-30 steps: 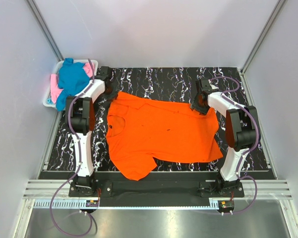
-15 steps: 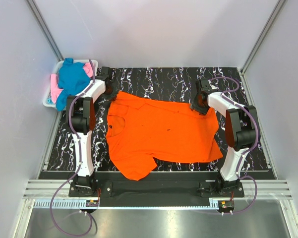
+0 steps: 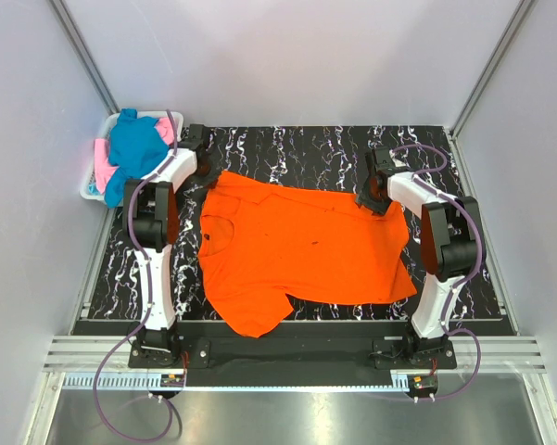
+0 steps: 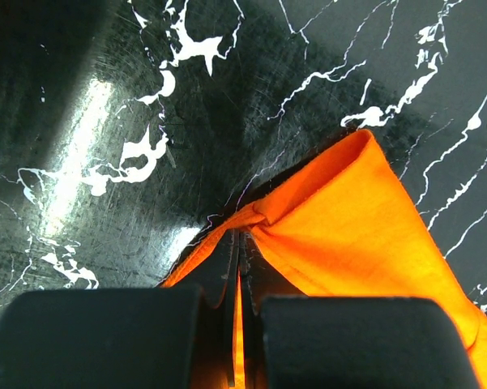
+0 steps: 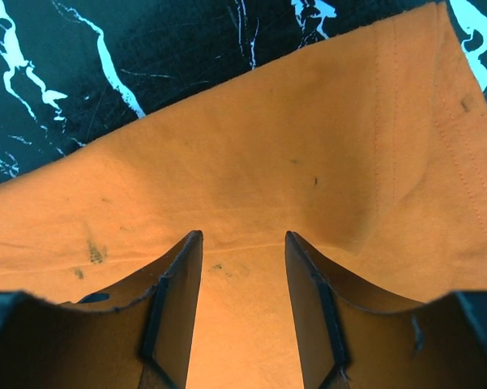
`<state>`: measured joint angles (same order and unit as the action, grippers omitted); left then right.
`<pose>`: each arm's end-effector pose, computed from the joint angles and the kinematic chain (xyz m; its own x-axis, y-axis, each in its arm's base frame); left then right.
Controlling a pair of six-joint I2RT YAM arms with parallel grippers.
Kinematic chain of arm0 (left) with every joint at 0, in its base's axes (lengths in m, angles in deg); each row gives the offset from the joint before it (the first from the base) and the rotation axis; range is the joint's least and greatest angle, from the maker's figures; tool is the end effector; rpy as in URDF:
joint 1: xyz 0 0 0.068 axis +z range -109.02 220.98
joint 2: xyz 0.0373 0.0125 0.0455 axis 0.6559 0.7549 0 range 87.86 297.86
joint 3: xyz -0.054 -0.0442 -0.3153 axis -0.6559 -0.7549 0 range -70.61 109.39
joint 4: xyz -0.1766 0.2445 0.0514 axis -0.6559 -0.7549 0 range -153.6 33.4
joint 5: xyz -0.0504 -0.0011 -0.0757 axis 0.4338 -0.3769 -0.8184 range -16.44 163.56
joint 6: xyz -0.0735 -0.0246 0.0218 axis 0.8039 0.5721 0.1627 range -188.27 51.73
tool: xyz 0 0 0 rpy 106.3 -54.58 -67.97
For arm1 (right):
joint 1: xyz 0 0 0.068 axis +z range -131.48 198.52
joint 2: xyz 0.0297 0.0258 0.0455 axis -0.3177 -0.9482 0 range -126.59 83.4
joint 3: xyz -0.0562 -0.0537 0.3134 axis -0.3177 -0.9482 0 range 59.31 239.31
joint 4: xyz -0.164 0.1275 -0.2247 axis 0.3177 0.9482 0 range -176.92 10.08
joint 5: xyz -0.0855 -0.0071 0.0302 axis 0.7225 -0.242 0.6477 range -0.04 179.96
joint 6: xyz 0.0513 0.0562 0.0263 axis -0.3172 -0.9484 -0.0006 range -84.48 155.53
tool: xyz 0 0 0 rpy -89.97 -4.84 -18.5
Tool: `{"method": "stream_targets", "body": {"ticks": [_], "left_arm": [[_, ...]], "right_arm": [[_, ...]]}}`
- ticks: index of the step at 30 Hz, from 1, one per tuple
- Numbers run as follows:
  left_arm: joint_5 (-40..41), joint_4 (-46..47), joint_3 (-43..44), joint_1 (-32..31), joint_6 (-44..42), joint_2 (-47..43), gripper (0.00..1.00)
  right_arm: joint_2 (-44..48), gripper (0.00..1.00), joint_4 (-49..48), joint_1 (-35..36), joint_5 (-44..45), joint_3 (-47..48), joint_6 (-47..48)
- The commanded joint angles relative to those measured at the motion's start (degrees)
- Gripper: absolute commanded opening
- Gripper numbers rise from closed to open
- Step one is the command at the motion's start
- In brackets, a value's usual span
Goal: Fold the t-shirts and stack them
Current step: Flatten the tshirt out
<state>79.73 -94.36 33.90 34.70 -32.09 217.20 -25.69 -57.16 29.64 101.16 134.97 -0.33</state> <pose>0.5735 -0.0557 0.1622 -0.7473 -0.5082 -0.4280 -0.4728 0.8594 -0.1948 0.4581 0.0762 0.1738 -0.7703 0.4343 -0.4670 0.4294 0.8946 0.1237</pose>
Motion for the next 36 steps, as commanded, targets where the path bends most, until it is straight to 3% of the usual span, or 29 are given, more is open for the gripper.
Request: {"method": "stream_targets", "body": {"ticks": [1, 10, 16, 22, 36], "left_arm": [[-0.7, 1.2, 1.0, 0.0, -1.1, -5.8, 0.0], [-4.4, 1.1, 0.6, -0.1, -0.8, -7.9, 0.0], [-3.0, 1.1, -0.8, -0.6, -1.9, -7.9, 0.01], [0.4, 0.9, -3.3, -1.0, -1.1, -7.0, 0.2], [5.8, 0.1, -3.3, -1.6, -0.9, -4.1, 0.23]], "right_arm": [[-0.9, 0.52, -0.8, -0.1, 2.7, 2.6, -0.8], [-2.5, 0.53, 3.9, -0.4, 12.3, 6.9, -3.0], [-5.3, 0.53, 5.9, -1.8, 10.4, 10.5, -2.8], [-4.6, 0.53, 5.8, -1.8, 9.2, 9.2, -2.9], [-3.7, 0.54, 5.8, -1.8, 7.4, 9.1, -1.9]]}}
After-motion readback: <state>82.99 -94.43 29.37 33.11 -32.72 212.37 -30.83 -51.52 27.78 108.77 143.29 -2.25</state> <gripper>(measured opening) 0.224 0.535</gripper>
